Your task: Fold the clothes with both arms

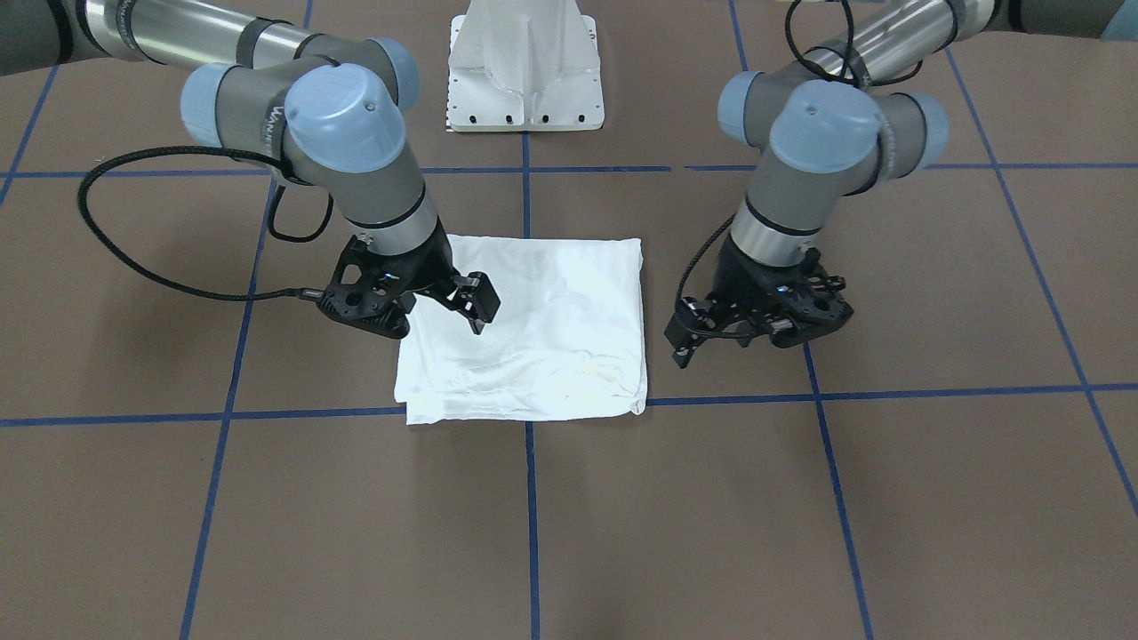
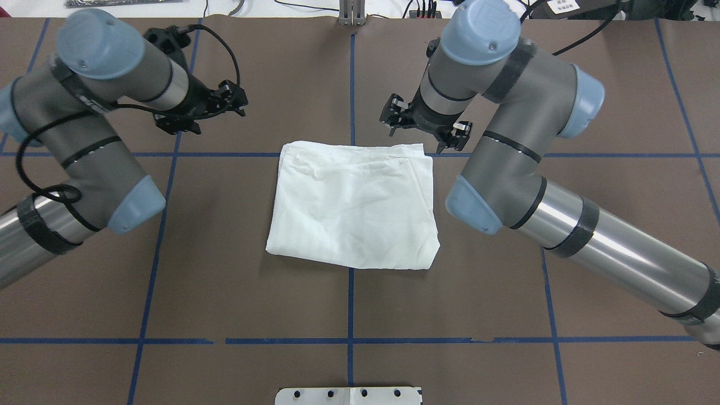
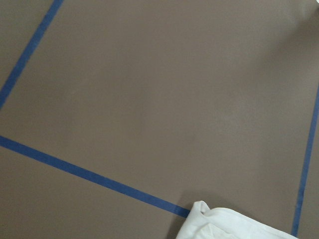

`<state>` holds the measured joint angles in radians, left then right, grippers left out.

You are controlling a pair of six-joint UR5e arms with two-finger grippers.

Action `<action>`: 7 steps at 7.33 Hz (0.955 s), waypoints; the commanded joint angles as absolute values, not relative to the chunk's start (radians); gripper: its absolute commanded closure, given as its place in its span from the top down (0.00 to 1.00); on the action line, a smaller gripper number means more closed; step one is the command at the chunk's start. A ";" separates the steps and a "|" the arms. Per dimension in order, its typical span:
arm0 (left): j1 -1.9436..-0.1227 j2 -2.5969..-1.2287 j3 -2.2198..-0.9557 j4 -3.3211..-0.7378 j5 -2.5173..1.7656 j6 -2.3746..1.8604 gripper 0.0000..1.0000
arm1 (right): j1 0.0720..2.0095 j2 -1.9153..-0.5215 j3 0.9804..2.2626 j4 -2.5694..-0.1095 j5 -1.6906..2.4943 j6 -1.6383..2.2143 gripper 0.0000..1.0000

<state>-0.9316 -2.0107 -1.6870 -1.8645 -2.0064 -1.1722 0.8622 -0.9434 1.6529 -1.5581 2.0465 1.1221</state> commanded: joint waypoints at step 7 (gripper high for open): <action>-1.489 -1.537 -1.698 -1.867 -2.204 -0.042 1.00 | 1.451 -1.489 1.677 -1.603 2.334 -0.076 1.00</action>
